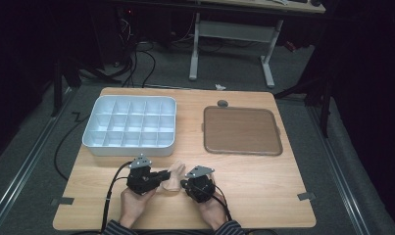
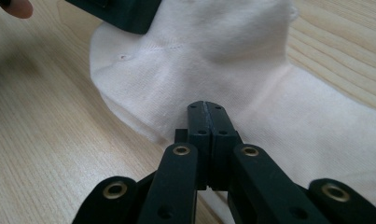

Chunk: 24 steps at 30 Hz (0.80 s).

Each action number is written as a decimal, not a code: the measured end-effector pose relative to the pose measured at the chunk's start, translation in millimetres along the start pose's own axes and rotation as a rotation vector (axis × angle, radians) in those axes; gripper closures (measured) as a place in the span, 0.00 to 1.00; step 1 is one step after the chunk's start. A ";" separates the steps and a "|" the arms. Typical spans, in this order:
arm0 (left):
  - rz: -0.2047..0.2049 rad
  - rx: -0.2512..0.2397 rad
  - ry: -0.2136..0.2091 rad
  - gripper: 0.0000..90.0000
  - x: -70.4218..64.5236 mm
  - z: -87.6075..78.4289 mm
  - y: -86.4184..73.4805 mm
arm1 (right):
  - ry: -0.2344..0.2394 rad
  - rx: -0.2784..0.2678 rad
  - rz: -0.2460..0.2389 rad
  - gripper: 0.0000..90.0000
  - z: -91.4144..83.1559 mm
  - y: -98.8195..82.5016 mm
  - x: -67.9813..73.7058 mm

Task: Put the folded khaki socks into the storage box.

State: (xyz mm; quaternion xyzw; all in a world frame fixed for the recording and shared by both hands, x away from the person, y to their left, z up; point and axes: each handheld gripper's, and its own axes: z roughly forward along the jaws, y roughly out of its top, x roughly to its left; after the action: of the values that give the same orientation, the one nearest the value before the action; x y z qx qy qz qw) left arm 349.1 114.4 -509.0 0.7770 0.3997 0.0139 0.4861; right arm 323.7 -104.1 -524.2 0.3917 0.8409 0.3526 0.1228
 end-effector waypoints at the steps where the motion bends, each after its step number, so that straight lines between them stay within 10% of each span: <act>1: 0.001 -0.003 -0.003 0.94 -0.3 0.1 0.5 | -0.002 0.006 -0.004 1.00 0.5 1.2 0.3; 13: 0.063 -0.038 0.035 0.96 -6.9 -9.0 5.6 | 0.028 0.008 -0.005 1.00 10.7 10.3 1.1; 24: 0.001 -0.030 0.043 0.96 2.4 -13.8 7.6 | 0.088 0.015 -0.026 1.00 23.0 22.6 4.3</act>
State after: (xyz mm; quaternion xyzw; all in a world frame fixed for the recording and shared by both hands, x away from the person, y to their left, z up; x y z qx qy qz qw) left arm 349.8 124.6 -496.8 0.7695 0.4093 0.0369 0.4889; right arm 344.9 -79.4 -525.0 0.3659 0.8531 0.3616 0.0872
